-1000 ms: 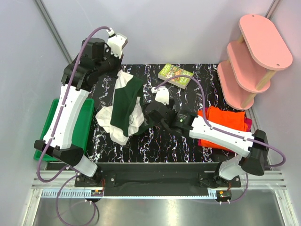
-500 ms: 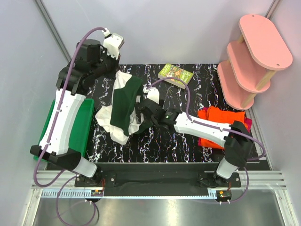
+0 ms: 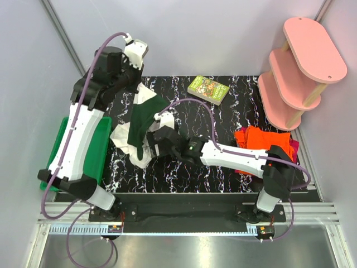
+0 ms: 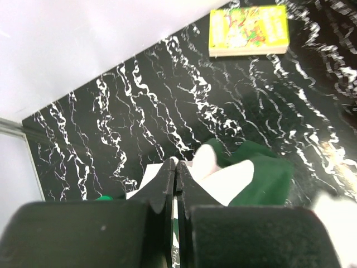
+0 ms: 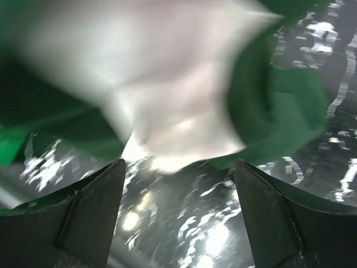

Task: Fold and stack the t-shirts
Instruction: Move the tshirt to the center of the board

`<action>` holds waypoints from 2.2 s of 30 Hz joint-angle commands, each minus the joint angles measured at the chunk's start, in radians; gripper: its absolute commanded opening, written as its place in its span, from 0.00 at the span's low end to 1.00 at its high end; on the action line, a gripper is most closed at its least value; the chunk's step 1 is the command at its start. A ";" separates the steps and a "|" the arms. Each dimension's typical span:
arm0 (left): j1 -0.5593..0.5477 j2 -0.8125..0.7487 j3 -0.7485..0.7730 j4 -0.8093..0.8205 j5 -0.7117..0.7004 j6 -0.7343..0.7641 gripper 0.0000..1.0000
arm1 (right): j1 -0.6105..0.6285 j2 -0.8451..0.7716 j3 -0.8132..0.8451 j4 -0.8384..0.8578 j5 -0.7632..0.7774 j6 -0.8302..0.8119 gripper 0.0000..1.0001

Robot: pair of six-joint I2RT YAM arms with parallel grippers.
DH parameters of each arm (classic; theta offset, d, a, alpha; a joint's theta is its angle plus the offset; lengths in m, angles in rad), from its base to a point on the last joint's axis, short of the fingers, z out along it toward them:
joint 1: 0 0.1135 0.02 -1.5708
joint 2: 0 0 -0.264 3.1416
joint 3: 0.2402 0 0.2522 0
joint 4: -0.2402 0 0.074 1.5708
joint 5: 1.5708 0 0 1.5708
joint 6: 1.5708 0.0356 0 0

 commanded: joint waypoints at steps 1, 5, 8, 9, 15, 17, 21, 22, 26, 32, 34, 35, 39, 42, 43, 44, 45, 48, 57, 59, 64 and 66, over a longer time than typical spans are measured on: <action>-0.003 0.078 0.022 0.098 -0.063 0.000 0.00 | 0.054 -0.087 0.075 0.016 0.000 -0.047 0.86; -0.003 0.146 0.061 0.105 -0.085 -0.001 0.00 | 0.103 -0.112 0.109 -0.019 0.027 -0.056 0.86; -0.003 0.187 0.107 0.107 -0.097 -0.012 0.00 | 0.116 -0.106 0.113 -0.027 -0.002 -0.041 0.86; -0.005 0.192 0.122 0.106 -0.094 -0.018 0.00 | 0.117 -0.100 0.116 -0.025 -0.016 -0.039 0.86; -0.040 0.183 0.154 0.104 -0.103 -0.015 0.00 | 0.117 0.006 0.151 -0.025 -0.049 -0.046 0.86; -0.051 0.169 0.157 0.104 -0.106 -0.015 0.00 | 0.116 0.044 0.168 -0.025 -0.047 -0.047 0.86; -0.067 0.135 0.148 0.102 -0.109 -0.017 0.00 | 0.116 0.107 0.201 -0.025 -0.065 -0.050 0.85; -0.073 0.129 0.145 0.102 -0.109 -0.017 0.00 | 0.116 0.132 0.216 -0.025 -0.067 -0.047 0.84; -0.081 0.097 0.130 0.099 -0.109 -0.013 0.00 | 0.114 0.178 0.245 -0.027 -0.041 -0.033 0.83; -0.081 0.054 0.101 0.099 -0.097 -0.020 0.00 | 0.097 0.221 0.267 -0.025 0.062 0.000 0.83; -0.081 0.045 0.090 0.099 -0.096 -0.021 0.00 | 0.090 0.238 0.271 -0.028 0.080 0.014 0.83; -0.081 0.041 0.087 0.099 -0.096 -0.020 0.00 | 0.088 0.241 0.271 -0.027 0.106 0.017 0.82; -0.081 0.031 0.078 0.098 -0.091 -0.018 0.00 | 0.087 0.247 0.260 -0.030 0.189 0.040 0.82; -0.081 0.028 0.073 0.099 -0.088 -0.023 0.00 | 0.082 0.250 0.253 -0.033 0.243 0.043 0.80; -0.081 0.026 0.071 0.099 -0.086 -0.024 0.00 | 0.076 0.252 0.253 -0.036 0.249 0.048 0.79; -0.081 0.028 0.070 0.099 -0.085 -0.023 0.00 | 0.073 0.252 0.253 -0.039 0.263 0.050 0.78; -0.081 0.026 0.070 0.099 -0.083 -0.023 0.00 | 0.070 0.255 0.250 -0.043 0.264 0.056 0.78; -0.081 0.026 0.068 0.099 -0.082 -0.023 0.00 | 0.059 0.258 0.244 -0.048 0.272 0.066 0.78; -0.081 0.035 0.076 0.098 -0.085 -0.017 0.00 | 0.050 0.267 0.205 -0.080 0.280 0.125 0.77; -0.081 0.037 0.076 0.099 -0.086 -0.015 0.00 | 0.048 0.275 0.196 -0.080 0.267 0.131 0.77; -0.081 0.043 0.082 0.098 -0.088 -0.015 0.00 | 0.048 0.290 0.187 -0.082 0.240 0.148 0.75; -0.081 0.045 0.082 0.099 -0.088 -0.017 0.00 | 0.048 0.295 0.188 -0.082 0.237 0.146 0.69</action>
